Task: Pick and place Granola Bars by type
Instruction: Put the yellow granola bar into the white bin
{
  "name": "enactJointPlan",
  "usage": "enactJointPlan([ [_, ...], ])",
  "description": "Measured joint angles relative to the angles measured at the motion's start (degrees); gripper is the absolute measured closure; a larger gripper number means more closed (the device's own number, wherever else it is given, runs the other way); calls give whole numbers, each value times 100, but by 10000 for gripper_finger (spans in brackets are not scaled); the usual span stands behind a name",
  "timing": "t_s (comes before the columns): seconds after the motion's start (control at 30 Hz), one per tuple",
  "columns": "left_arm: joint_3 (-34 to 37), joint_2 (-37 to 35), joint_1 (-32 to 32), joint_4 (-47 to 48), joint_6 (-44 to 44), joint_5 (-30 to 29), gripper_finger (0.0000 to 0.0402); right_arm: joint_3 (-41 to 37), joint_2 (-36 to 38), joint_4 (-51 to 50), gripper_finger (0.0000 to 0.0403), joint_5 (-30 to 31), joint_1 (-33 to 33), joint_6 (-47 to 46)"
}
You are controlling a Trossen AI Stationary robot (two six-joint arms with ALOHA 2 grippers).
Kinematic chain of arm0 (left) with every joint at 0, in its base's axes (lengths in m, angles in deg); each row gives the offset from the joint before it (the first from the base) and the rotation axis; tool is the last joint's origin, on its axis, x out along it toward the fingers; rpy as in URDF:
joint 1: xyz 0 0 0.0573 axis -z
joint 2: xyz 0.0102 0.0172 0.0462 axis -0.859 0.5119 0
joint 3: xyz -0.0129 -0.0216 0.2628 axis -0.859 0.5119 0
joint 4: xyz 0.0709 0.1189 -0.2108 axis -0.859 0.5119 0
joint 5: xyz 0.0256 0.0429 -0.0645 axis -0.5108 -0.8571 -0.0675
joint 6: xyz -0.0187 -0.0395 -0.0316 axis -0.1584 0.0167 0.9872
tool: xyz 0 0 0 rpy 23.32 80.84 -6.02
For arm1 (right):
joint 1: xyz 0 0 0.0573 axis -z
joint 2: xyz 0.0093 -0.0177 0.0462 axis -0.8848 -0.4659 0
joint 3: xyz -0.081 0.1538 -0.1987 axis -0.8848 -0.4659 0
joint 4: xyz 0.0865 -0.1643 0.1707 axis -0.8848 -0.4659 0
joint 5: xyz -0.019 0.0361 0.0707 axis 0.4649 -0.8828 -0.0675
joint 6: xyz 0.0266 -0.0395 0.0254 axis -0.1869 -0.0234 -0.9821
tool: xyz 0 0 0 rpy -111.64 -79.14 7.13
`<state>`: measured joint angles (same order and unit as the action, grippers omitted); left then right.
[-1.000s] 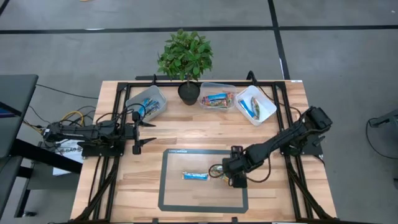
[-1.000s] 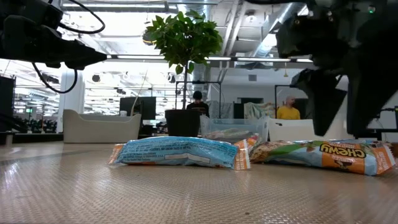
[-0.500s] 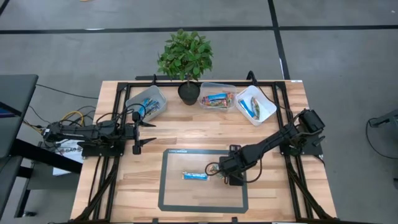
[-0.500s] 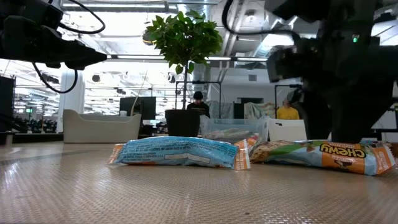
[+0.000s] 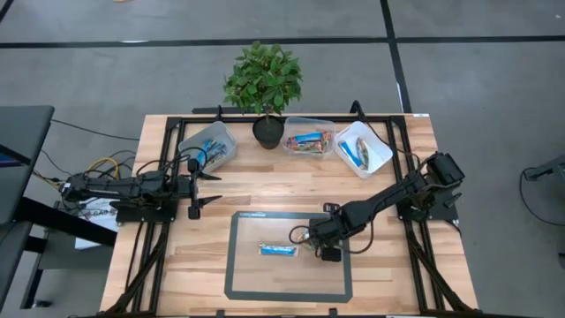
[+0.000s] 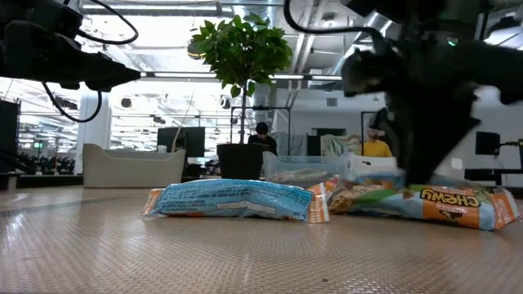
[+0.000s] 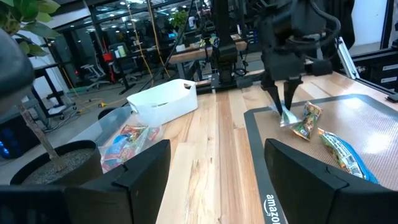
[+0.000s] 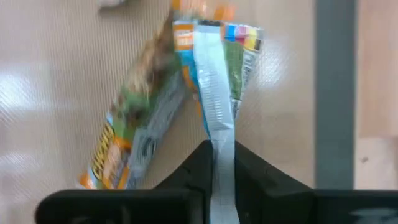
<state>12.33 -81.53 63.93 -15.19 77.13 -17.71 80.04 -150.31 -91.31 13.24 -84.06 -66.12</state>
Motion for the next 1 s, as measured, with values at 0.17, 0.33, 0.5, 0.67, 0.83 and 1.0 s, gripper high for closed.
enactJointPlan([
  [0.17, 0, 0, 1, 0, -2, 0, 148, 4, 346, 47, 380, 37, 289, 13],
  [0.33, 0, 0, 1, 0, -2, 0, 148, 4, 755, -57, 375, 557, 661, 10],
  [0.5, 0, 0, 1, 0, -2, 0, 148, 4, 1256, -541, 372, 1534, 1179, 8],
  [0.67, 0, 0, 1, 0, 0, 0, 148, 4, 1700, -1212, 378, 2623, 1751, 4],
  [0.83, 0, 0, 1, 0, -1, 0, 148, 4, 2015, -1814, 375, 3142, 2435, -5],
  [1.0, 0, 0, -1, 0, 0, 0, 148, 4, 2132, -2479, 370, 3169, 3177, -5],
])
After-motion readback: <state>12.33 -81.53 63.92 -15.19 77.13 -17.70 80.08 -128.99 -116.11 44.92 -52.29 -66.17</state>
